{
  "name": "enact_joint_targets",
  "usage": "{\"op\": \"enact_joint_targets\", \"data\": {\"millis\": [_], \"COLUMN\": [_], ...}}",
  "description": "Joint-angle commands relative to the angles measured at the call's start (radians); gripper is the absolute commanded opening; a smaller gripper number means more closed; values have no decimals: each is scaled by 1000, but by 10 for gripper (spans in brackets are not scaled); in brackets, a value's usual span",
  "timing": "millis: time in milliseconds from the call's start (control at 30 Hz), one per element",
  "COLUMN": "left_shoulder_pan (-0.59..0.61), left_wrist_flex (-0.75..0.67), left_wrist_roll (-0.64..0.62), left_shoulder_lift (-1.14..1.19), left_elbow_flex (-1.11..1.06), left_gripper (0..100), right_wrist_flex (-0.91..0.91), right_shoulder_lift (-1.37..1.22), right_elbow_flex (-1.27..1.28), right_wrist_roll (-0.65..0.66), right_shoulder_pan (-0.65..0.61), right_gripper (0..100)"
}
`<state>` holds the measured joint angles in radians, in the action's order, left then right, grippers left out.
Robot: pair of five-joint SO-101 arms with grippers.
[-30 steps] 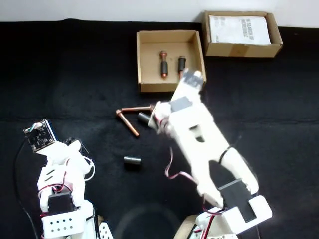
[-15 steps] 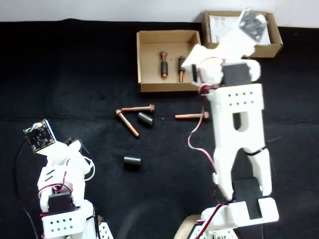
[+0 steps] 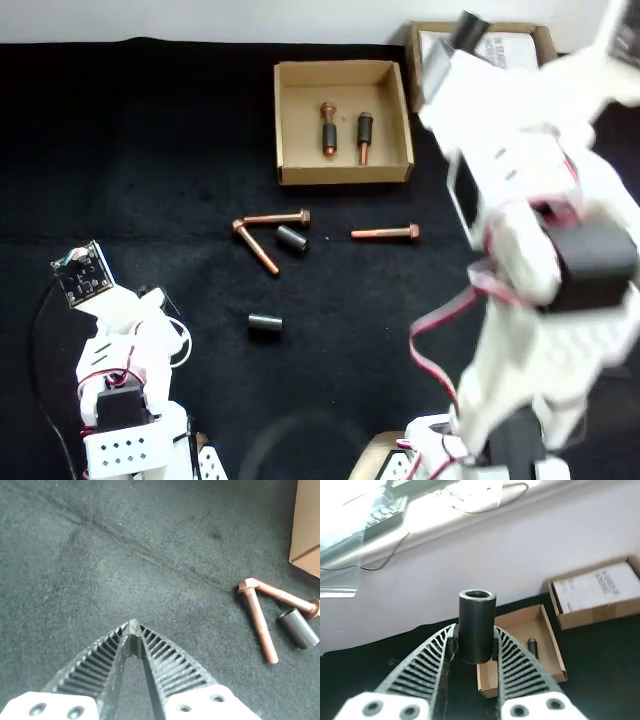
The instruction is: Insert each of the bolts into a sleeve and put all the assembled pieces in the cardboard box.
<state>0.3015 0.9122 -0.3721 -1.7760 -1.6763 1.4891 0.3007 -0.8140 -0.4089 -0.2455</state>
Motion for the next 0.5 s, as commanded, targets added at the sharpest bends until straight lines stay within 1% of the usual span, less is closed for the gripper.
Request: {"op": "enact_joint_targets", "data": {"millis": [0,100,167,267,367,467], "left_shoulder_pan": [-22,-67,-81,-108,-143,-159], "left_wrist_flex": [21,44,46,75,133,183], "left_wrist_roll": [-6,-2,41,72,80,80], "left_shoulder_lift": [-30,-30,-30,-30,-30,-28], "left_elbow_flex": [-19,-19,-19,-15,4,39], "left_gripper": [11,10,10,10,10,10], "right_wrist_flex": [54,128,188,275,272,272], "right_shoulder_lift": [136,211,248,298,380,493], "right_elbow_flex": [-42,-42,-41,-39,1,110], "right_wrist_roll": [77,100,100,98,98,98], "right_shoulder_pan": [10,10,10,10,10,10], "right_gripper": [7,7,7,7,7,7]}}
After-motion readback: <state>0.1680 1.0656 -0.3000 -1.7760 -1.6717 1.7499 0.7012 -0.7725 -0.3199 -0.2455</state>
